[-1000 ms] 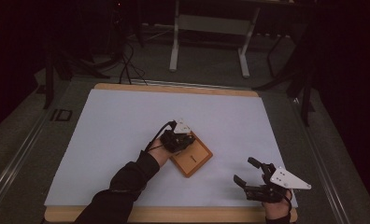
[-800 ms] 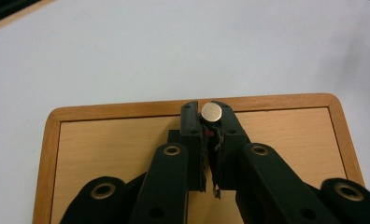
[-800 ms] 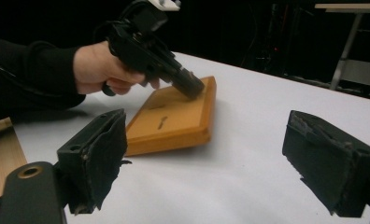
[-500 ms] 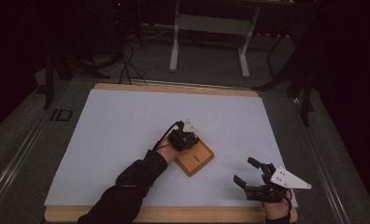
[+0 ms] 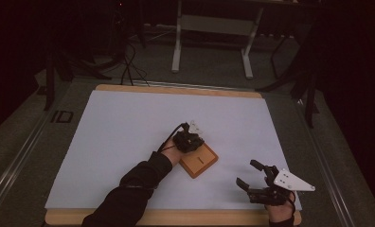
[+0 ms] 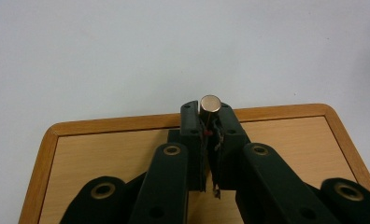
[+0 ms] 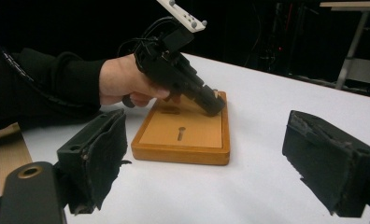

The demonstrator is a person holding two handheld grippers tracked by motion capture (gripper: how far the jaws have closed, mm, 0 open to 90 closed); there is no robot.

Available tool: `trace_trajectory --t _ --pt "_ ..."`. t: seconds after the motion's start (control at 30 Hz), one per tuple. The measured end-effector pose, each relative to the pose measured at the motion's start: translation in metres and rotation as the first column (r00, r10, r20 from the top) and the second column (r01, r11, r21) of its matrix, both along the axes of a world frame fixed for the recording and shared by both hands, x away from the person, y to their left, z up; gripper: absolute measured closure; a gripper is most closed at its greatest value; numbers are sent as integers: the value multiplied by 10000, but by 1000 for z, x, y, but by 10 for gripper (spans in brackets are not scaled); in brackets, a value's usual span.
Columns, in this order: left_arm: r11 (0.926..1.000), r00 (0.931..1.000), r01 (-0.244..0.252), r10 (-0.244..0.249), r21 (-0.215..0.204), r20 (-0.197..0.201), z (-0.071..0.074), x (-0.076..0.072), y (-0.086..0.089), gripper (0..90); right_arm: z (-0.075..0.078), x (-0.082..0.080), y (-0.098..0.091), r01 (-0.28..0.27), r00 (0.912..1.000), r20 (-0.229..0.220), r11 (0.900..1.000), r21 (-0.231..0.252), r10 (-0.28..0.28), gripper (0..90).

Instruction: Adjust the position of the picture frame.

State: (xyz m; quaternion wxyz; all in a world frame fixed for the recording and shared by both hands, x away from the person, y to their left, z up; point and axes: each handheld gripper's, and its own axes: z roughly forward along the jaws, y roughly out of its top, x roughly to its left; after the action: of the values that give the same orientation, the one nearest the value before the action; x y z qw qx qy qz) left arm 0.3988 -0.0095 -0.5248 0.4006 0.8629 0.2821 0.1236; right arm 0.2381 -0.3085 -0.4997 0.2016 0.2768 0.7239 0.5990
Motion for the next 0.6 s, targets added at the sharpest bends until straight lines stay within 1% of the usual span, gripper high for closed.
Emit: trace_trajectory --t 0.13,0.23,0.27,0.37,0.47,0.53,0.6 --pt "10000 10000 74 -74 32 -31 0 1 0 849 0 0 1 -16 10000 -14 10000 -35 15 137" --pt "9999 10000 9 -8 127 -33 2 -1 0 841 0 0 1 -11 10000 -26 10000 -35 11 137" --pt "10000 10000 2 -2 75 -40 2 -1 1 835 0 0 1 -10 10000 -30 10000 -38 10 137" --pt "9998 9999 122 -123 -179 -74 7 -3 9 823 -1 1 1 -9 10000 -44 10000 -36 9 137" --pt "9995 9998 197 -197 -229 22 13 -7 17 811 -1 1 1 -10 10000 -99 10000 -37 9 137" --pt "10000 9999 28 -27 -69 99 18 -11 22 813 -1 1 2 -27 9999 -109 10000 -32 27 137" --pt "9999 9999 77 -76 -93 124 23 -14 26 813 -1 1 2 -46 9999 -105 10000 -61 45 137"
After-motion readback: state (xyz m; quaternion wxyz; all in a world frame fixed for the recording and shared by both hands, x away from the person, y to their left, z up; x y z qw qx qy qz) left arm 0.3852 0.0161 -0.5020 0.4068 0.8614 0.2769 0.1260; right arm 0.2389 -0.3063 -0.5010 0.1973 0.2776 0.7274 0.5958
